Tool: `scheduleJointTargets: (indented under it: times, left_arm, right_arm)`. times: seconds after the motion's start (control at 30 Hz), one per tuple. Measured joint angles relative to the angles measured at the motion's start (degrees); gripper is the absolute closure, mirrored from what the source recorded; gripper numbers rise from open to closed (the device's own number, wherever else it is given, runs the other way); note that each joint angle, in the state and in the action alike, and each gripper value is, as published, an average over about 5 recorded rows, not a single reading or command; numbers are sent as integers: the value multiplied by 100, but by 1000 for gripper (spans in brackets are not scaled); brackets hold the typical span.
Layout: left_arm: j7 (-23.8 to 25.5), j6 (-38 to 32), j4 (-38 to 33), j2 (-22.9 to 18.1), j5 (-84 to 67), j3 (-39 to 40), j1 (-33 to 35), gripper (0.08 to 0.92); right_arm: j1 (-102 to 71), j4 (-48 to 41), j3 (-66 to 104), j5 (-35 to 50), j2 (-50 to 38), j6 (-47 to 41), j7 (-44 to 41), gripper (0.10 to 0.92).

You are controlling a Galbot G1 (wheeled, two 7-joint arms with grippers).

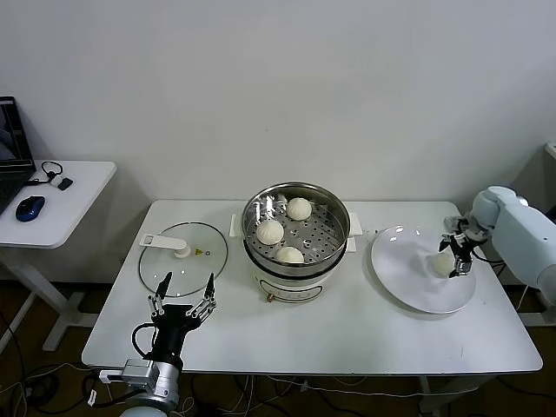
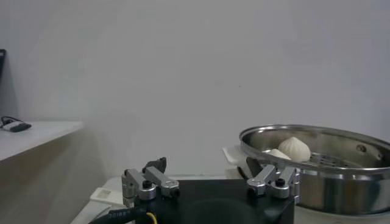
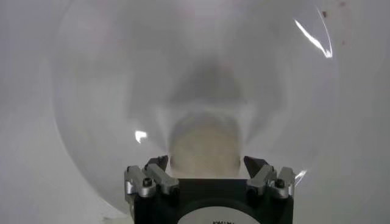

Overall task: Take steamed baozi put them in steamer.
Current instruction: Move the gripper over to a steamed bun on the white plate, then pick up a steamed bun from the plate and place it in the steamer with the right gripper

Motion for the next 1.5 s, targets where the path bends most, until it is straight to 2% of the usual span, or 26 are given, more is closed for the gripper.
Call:
scheduleJointTargets:
  times: [0.23, 0.5, 0.9, 1.13, 1.5]
  left_arm:
    - [0, 5, -3, 0, 1, 0, -3, 177]
    - [0, 6, -3, -2, 4, -3, 1, 177]
    - [-1, 3, 2, -4, 3, -23, 3, 177]
    - [-2, -8, 13, -10, 4, -24, -5, 177]
    - [-8, -13, 34, -16, 11, 5, -36, 177]
  right_arm:
    - [-85, -47, 173, -127, 44, 14, -1, 207]
    - [-112, -72, 297, -197, 60, 19, -12, 282]
    - [-13, 106, 158, -44, -73, -57, -160, 329]
    - [271, 514, -366, 416, -289, -199, -251, 337]
    - [1463, 1438, -1843, 1732, -491, -453, -384, 338]
